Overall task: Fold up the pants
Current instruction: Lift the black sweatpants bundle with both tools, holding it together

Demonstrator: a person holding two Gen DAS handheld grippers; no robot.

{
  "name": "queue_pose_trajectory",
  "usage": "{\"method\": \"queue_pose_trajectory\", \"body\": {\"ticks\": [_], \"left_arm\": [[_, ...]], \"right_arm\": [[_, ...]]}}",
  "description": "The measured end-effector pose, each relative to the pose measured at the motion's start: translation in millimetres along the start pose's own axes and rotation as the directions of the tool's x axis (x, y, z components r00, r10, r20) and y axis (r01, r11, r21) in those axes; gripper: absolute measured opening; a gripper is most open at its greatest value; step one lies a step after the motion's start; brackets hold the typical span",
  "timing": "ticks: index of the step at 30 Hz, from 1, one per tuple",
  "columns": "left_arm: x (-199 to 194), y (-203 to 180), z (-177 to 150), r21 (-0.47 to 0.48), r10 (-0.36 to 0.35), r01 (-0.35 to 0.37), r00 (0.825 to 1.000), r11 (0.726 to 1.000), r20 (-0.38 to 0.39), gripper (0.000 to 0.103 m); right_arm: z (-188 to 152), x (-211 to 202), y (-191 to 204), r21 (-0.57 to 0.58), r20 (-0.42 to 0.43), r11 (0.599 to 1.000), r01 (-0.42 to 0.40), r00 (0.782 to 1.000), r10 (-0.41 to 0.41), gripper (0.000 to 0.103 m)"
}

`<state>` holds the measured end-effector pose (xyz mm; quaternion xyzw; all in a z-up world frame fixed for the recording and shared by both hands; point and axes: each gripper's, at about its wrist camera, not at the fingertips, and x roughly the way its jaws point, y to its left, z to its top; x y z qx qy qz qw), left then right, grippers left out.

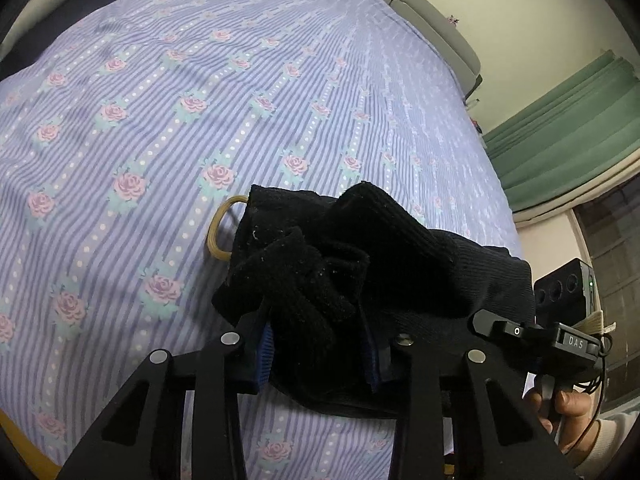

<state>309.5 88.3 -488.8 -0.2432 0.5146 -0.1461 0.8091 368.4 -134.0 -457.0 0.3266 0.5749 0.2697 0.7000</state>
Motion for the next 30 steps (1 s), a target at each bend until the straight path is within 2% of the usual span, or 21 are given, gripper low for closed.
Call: {"method": "queue_pose_trajectory", "body": {"ticks": [5, 8, 13, 22, 26, 30], "left_arm": [[-14.6, -4.9, 6.3, 0.03, -0.014, 0.014, 1.0, 0.999, 0.0, 0.03], [-25.9, -12.5, 10.6, 0.051, -0.022, 0.022, 1.0, 0.998, -0.002, 0.029], [-45.2, -27.3, 18.6, 0.046, -0.035, 0.035, 0.999, 0.998, 0.003, 0.029], [-105.8, -54.5, 55.7, 0.038, 0.011, -0.015, 0.995, 0.999, 0.102, 0.029], [-129.6, -46.2, 82.9, 0.008, -0.006, 0.005, 0.988, 1.0, 0.152, 0.029], [-165.0, -10.4, 125.6, -0.009, -0.032, 0.035, 0.979, 0.999, 0.2, 0.029]], "right_arm": [[-6.0, -8.3, 16.3, -0.016, 0.02, 0.999, -0.042, 0.999, 0.042, 0.042], [1.4, -10.1, 29.2, -0.021, 0.027, 0.997, -0.073, 0.997, 0.073, 0.042], [4.4, -27.7, 45.3, -0.029, 0.042, 0.994, -0.11, 0.993, 0.111, 0.042], [36.2, -47.7, 105.6, -0.086, 0.03, 0.979, -0.185, 0.982, 0.188, 0.042], [67.4, -45.9, 146.8, -0.139, 0.007, 0.972, -0.191, 0.981, 0.194, 0.042], [91.8, -26.7, 194.6, -0.183, 0.01, 0.965, -0.19, 0.981, 0.195, 0.042]]}}
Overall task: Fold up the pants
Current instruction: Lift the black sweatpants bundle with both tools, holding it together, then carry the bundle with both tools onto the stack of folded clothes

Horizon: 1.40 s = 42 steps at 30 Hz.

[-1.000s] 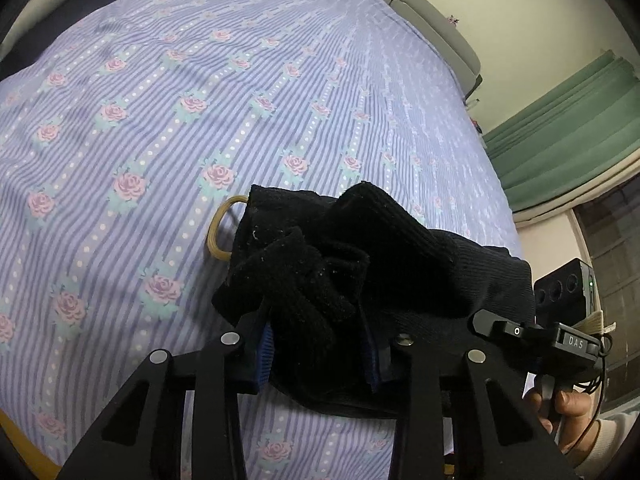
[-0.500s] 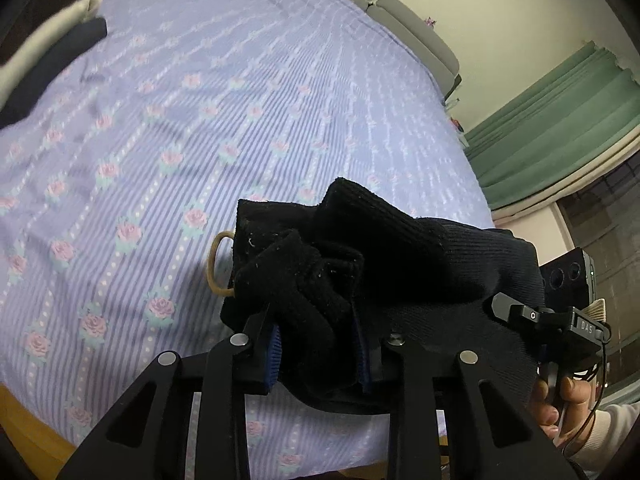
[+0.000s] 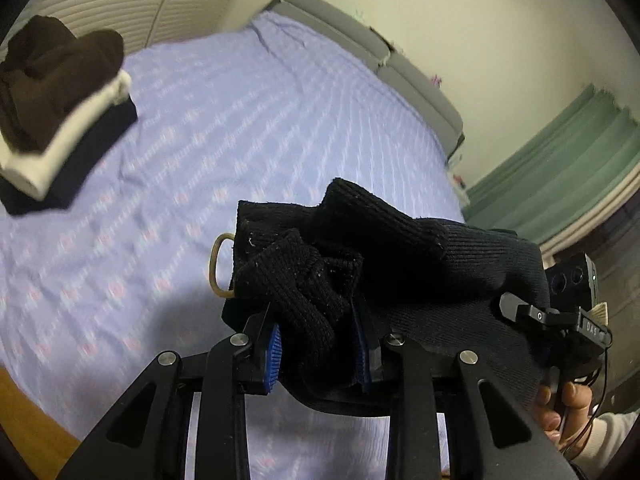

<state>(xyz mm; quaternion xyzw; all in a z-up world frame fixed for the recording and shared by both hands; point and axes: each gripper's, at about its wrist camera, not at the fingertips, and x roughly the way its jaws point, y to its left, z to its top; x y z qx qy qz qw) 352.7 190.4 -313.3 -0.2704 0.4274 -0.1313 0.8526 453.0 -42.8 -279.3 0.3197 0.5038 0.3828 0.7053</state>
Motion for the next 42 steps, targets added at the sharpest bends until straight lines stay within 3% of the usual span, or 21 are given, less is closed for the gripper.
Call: {"method": "queue_pose_trajectory", "body": {"ticks": [4, 9, 16, 20, 23, 27, 30, 33, 39, 42], "left_arm": [[-31.8, 40.7, 60.5, 0.031, 0.01, -0.011, 0.999, 0.999, 0.031, 0.029], [-96.7, 109.2, 153.3, 0.077, 0.078, -0.084, 0.993, 0.993, 0.088, 0.029], [-196.6, 197.3, 276.0, 0.136, 0.225, -0.258, 0.95, 0.957, 0.217, 0.029], [-205.4, 250.2, 317.0, 0.139, 0.284, -0.323, 0.927, 0.936, 0.247, 0.03], [-174.5, 299.3, 326.5, 0.117, 0.317, -0.344, 0.927, 0.932, 0.202, 0.03], [-111.5, 354.1, 311.3, 0.055, 0.317, -0.325, 0.941, 0.944, 0.118, 0.031], [-88.9, 351.8, 307.1, 0.083, 0.295, -0.307, 0.947, 0.948, 0.13, 0.036], [-74.1, 345.6, 306.9, 0.097, 0.28, -0.293, 0.952, 0.951, 0.127, 0.041], [-71.4, 365.1, 310.8, 0.052, 0.277, -0.287, 0.951, 0.957, 0.14, 0.047], [-80.6, 365.7, 311.6, 0.038, 0.259, -0.266, 0.956, 0.963, 0.141, 0.048]], "right_arm": [[25.6, 40.3, 43.5, -0.026, 0.014, 1.0, -0.001, 1.0, 0.001, 0.042], [68.8, 130.8, 114.1, -0.049, 0.024, 0.996, -0.071, 0.997, 0.072, 0.042], [129.6, 276.9, 216.4, -0.075, 0.025, 0.964, -0.254, 0.966, 0.257, 0.042], [148.8, 351.8, 240.9, -0.067, 0.009, 0.941, -0.331, 0.943, 0.332, 0.042], [146.2, 394.0, 226.6, -0.029, -0.01, 0.943, -0.333, 0.943, 0.333, 0.042], [149.4, 458.9, 179.3, 0.053, -0.051, 0.978, -0.202, 0.978, 0.204, 0.042], [151.1, 473.8, 151.0, 0.071, -0.059, 0.994, -0.082, 0.994, 0.086, 0.043], [153.5, 475.5, 128.5, 0.093, -0.074, 0.996, -0.001, 0.997, 0.008, 0.049], [177.0, 480.4, 125.0, 0.033, -0.087, 0.994, 0.104, 0.991, -0.101, 0.062], [165.9, 479.7, 136.3, 0.023, -0.109, 0.993, 0.12, 0.987, -0.117, 0.063]]}}
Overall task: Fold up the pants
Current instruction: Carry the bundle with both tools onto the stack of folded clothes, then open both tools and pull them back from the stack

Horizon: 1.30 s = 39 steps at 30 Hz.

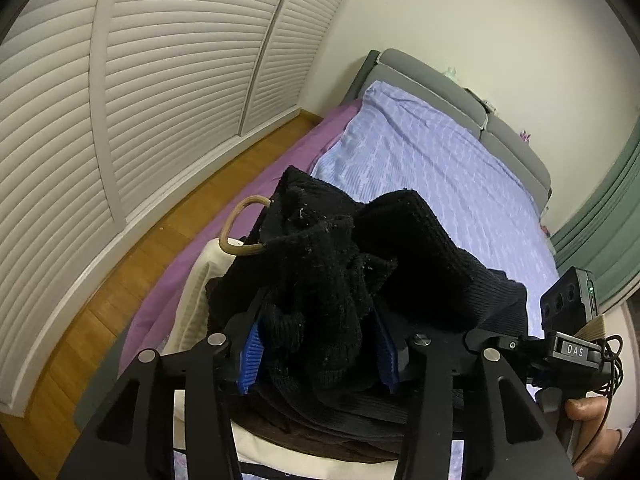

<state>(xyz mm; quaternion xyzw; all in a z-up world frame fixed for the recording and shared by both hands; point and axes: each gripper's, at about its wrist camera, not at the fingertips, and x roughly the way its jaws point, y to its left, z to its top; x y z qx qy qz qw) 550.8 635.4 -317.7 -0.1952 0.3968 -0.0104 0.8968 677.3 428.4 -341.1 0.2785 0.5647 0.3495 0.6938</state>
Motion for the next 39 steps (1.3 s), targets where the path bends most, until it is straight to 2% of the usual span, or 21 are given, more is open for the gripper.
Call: {"method": "queue_pose_trajectory", "body": {"ticks": [2, 4, 7, 10, 13, 14, 17, 19, 21, 23, 27, 33, 37, 39], "left_arm": [[-7.4, -5.1, -2.0, 0.017, -0.003, 0.003, 1.0, 1.0, 0.0, 0.048], [-12.8, -10.6, -2.2, 0.028, 0.0, 0.0, 1.0, 1.0, -0.003, 0.048], [-21.0, -16.8, -3.3, 0.023, 0.013, -0.013, 1.0, 1.0, -0.005, 0.048], [-30.4, -20.2, -6.0, 0.013, 0.028, -0.028, 1.0, 1.0, -0.001, 0.048], [-44.5, -22.4, -9.2, 0.002, 0.044, -0.044, 0.999, 0.999, 0.025, 0.056], [-49.7, -24.0, -10.8, 0.003, 0.056, -0.056, 0.998, 0.998, 0.036, 0.062], [-64.9, -28.8, -16.3, 0.007, 0.101, -0.101, 0.993, 0.995, 0.063, 0.073], [-77.4, -33.5, -19.5, 0.01, 0.133, -0.135, 0.987, 0.991, 0.088, 0.075], [-90.9, -41.4, -23.3, 0.025, 0.173, -0.177, 0.978, 0.984, 0.114, 0.082], [-107.7, -53.8, -28.1, 0.051, 0.206, -0.215, 0.968, 0.975, 0.142, 0.083], [-147.7, -89.4, -44.2, 0.091, 0.24, -0.26, 0.952, 0.961, 0.192, 0.088], [-203.2, -153.9, -77.8, 0.114, 0.236, -0.263, 0.948, 0.958, 0.212, 0.089], [-239.3, -215.5, -107.2, 0.111, 0.229, -0.256, 0.951, 0.96, 0.21, 0.089], [-260.2, -256.3, -129.5, 0.113, 0.254, -0.286, 0.938, 0.952, 0.235, 0.09]], "right_arm": [[-2.6, -6.4, 4.6, -0.016, -0.005, 1.0, 0.021, 1.0, -0.021, 0.065], [-20.3, -29.9, 12.6, -0.046, -0.003, 0.997, 0.066, 0.998, -0.067, 0.067], [-28.6, -43.3, 26.9, -0.114, 0.013, 0.978, 0.177, 0.984, -0.176, 0.074], [-34.4, -61.6, 37.5, -0.172, 0.044, 0.959, 0.226, 0.974, -0.222, 0.081], [-36.6, -75.3, 46.3, -0.212, 0.069, 0.94, 0.268, 0.963, -0.26, 0.081], [-36.9, -77.0, 46.6, -0.224, 0.08, 0.933, 0.281, 0.96, -0.27, 0.081], [-42.7, -85.5, 58.9, -0.273, 0.116, 0.898, 0.345, 0.939, -0.325, 0.081], [-45.7, -89.1, 67.1, -0.308, 0.152, 0.866, 0.393, 0.919, -0.363, 0.081], [-53.9, -100.3, 79.8, -0.343, 0.206, 0.839, 0.423, 0.905, -0.372, 0.081], [-61.2, -110.3, 90.3, -0.364, 0.243, 0.82, 0.442, 0.895, -0.374, 0.081], [-83.0, -142.8, 117.5, -0.403, 0.313, 0.778, 0.482, 0.871, -0.378, 0.081], [-128.7, -215.3, 149.6, -0.444, 0.392, 0.721, 0.531, 0.839, -0.377, 0.081], [-166.1, -283.0, 158.5, -0.446, 0.435, 0.711, 0.543, 0.826, -0.359, 0.081], [-187.4, -323.6, 156.7, -0.434, 0.454, 0.714, 0.549, 0.818, -0.353, 0.081]]}}
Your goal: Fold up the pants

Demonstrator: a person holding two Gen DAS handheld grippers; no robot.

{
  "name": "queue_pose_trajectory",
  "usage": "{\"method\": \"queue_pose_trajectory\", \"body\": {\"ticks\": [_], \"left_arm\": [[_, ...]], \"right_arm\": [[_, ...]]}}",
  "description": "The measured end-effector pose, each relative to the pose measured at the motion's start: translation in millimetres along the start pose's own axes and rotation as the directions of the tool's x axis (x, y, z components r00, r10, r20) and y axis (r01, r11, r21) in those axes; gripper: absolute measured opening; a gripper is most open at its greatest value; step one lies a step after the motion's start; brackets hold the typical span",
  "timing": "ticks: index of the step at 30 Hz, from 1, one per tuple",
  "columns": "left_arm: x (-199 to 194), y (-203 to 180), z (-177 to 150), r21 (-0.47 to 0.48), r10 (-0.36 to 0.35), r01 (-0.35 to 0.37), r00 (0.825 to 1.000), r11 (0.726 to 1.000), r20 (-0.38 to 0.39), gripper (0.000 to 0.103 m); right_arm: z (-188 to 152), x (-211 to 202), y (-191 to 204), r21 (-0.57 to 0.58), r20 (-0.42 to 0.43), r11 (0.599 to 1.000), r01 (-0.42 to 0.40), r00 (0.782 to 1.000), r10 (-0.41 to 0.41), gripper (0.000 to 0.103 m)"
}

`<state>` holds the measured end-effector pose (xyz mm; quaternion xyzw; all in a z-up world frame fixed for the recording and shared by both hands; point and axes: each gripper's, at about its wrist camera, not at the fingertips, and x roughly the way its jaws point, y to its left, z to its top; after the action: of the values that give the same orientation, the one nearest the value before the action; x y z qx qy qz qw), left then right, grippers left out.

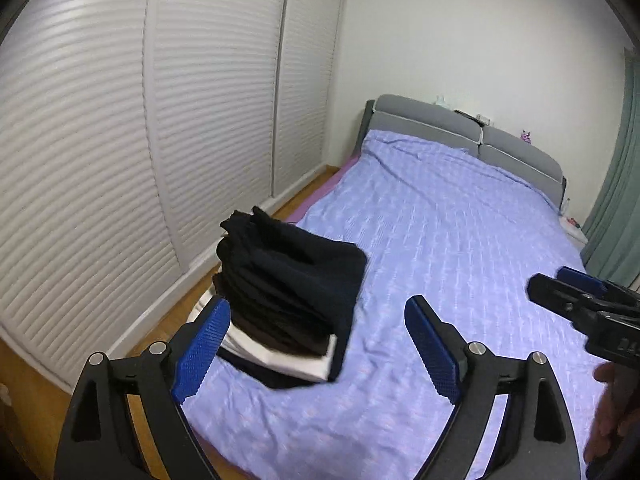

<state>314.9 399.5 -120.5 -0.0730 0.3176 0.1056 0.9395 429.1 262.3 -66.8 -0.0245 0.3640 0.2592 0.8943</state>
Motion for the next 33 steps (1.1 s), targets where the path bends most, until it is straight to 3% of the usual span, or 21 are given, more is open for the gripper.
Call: {"method": "queue_pose_trajectory", "body": {"ticks": [6, 11, 16, 19, 21, 24, 33], "left_arm": [[-94.2, -107.5, -38.6, 0.038, -0.02, 0.019, 1.0, 0.999, 0.02, 0.09], [-154.7, -195.9, -65.2, 0.088, -0.117, 0.119, 0.993, 0.989, -0.02, 0.09], [-206.3, -275.3, -88.8, 0.183, -0.204, 0.209, 0.978, 0.961, -0.044, 0.092], [-228.7, -303.4, -97.4, 0.217, -0.239, 0.246, 0.969, 0.945, -0.06, 0.093], [-242.0, -317.8, -100.5, 0.237, -0.237, 0.241, 0.97, 0.941, -0.048, 0.101], [-255.2, -329.3, -103.8, 0.243, -0.248, 0.254, 0.967, 0.936, -0.055, 0.103], [-291.2, -348.6, -134.6, 0.264, -0.283, 0.294, 0.956, 0.919, -0.08, 0.103]], "right_arm": [[-49.3, -128.7, -65.1, 0.077, 0.023, 0.996, 0.046, 0.999, -0.048, 0.085], [-98.9, -240.5, -126.9, 0.115, 0.04, 0.986, 0.125, 0.991, -0.13, 0.086], [-142.2, -337.5, -181.4, 0.145, 0.043, 0.956, 0.255, 0.964, -0.264, 0.086], [-160.3, -385.9, -201.7, 0.155, 0.05, 0.929, 0.335, 0.937, -0.346, 0.086], [-167.3, -407.5, -209.2, 0.165, 0.054, 0.914, 0.371, 0.922, -0.384, 0.086], [-180.5, -438.3, -215.8, 0.185, 0.078, 0.888, 0.422, 0.894, -0.441, 0.086], [-209.1, -487.7, -220.9, 0.251, 0.11, 0.855, 0.453, 0.865, -0.49, 0.091]]}}
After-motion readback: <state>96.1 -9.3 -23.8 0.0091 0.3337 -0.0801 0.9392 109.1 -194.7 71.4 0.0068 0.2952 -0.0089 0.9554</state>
